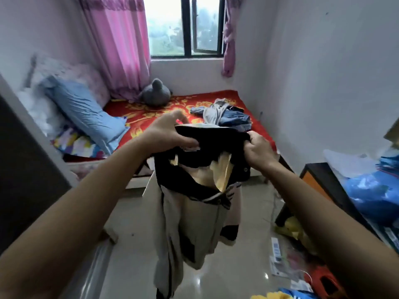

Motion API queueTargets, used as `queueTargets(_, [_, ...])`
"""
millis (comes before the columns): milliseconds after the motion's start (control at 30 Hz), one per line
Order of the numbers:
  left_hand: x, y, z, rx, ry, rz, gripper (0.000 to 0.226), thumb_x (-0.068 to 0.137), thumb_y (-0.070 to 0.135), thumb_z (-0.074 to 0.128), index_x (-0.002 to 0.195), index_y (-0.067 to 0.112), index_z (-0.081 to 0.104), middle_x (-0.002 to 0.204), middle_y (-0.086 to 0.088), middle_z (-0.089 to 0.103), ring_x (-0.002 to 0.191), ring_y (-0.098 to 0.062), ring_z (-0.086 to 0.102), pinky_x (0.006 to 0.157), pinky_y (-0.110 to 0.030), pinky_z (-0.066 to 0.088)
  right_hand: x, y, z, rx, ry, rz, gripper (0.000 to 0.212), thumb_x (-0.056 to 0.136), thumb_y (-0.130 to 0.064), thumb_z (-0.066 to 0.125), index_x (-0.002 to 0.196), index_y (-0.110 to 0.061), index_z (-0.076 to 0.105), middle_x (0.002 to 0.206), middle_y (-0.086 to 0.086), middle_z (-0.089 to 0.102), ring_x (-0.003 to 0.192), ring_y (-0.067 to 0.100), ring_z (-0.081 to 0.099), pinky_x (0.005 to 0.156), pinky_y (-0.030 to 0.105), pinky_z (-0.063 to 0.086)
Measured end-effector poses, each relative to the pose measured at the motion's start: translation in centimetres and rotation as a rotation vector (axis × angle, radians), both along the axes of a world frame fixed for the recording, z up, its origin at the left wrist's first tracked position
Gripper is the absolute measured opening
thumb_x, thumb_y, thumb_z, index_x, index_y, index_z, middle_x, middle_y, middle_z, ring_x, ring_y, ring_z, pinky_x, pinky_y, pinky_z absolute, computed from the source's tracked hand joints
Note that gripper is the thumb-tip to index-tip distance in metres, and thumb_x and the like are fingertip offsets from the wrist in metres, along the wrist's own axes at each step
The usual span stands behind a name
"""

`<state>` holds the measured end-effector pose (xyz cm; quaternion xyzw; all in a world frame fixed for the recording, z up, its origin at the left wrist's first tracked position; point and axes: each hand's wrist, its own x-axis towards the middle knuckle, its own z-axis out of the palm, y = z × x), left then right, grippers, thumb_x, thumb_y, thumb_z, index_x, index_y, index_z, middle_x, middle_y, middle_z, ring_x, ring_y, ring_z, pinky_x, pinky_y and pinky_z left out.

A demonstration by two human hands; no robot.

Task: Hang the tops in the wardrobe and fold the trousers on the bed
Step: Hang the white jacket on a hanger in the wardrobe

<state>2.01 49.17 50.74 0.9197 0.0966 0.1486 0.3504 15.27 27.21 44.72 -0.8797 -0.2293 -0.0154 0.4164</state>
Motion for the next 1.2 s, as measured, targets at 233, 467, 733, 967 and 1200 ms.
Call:
queueTargets(233, [-10.5, 15.9, -5.3, 0.260, 0.185, 0.355, 0.050, 0.065, 0.022, 0.083, 0.104, 0.030, 0.053, 0.099, 0.001, 0.059, 0.092, -0.020, 0.057, 0.069, -0.029, 0.041, -4.7, 17.3, 2.1, 0.243, 0.074, 0.271, 0.032, 0.093, -0.027, 0.045, 0.083, -0.001, 0.060, 0.077, 0.004, 0.060, 0.075, 0.021, 0.056, 0.069, 0.040, 0.046])
queueTargets(467, [-19.5, 24.8, -9.9, 0.160, 0.172, 0.824, 0.021, 0.078, 0.031, 0.078, 0.075, 0.013, 0.068, 0.066, -0.003, 0.059, 0.078, -0.029, 0.066, 0.059, -0.031, 0.035, -8.9, 28.3, 1.3, 0.001, -0.260, 0.575, 0.033, 0.088, -0.054, 0.065, 0.103, -0.024, 0.063, 0.091, -0.002, 0.068, 0.086, 0.017, 0.063, 0.075, 0.034, 0.050])
queueTargets(733, [-23.6, 28.6, -11.8, -0.731, -0.053, 0.867, 0.012, 0.089, 0.013, 0.072, 0.085, 0.002, 0.074, 0.073, -0.010, 0.070, 0.054, -0.013, 0.065, 0.047, -0.021, 0.050, -9.7, 37.4, 0.3, -0.107, -0.617, 0.715, 0.041, 0.103, -0.044, 0.047, 0.084, -0.011, 0.061, 0.082, 0.014, 0.067, 0.077, 0.037, 0.063, 0.062, 0.034, 0.034])
queueTargets(967, [-27.6, 32.0, -7.8, -0.967, -0.273, 0.769, 0.043, 0.080, 0.021, 0.075, 0.113, -0.005, 0.068, 0.106, -0.016, 0.072, 0.089, -0.022, 0.071, 0.077, -0.029, 0.059, -9.6, 49.4, 0.0, 0.141, 0.379, 0.946, 0.027, 0.100, -0.030, 0.057, 0.081, -0.013, 0.064, 0.080, 0.006, 0.066, 0.075, 0.019, 0.062, 0.067, 0.032, 0.047])
queueTargets(1200, [-28.7, 33.2, -2.9, -0.722, -0.356, 1.209, 0.038, 0.092, 0.041, 0.062, 0.105, 0.007, 0.071, 0.109, -0.021, 0.070, 0.093, -0.029, 0.065, 0.090, -0.041, 0.052, -9.4, 58.0, 3.9, -0.118, 0.571, 1.461, 0.056, 0.081, -0.067, 0.068, 0.085, -0.012, 0.080, 0.082, 0.019, 0.076, 0.064, 0.024, 0.073, 0.053, 0.024, 0.053])
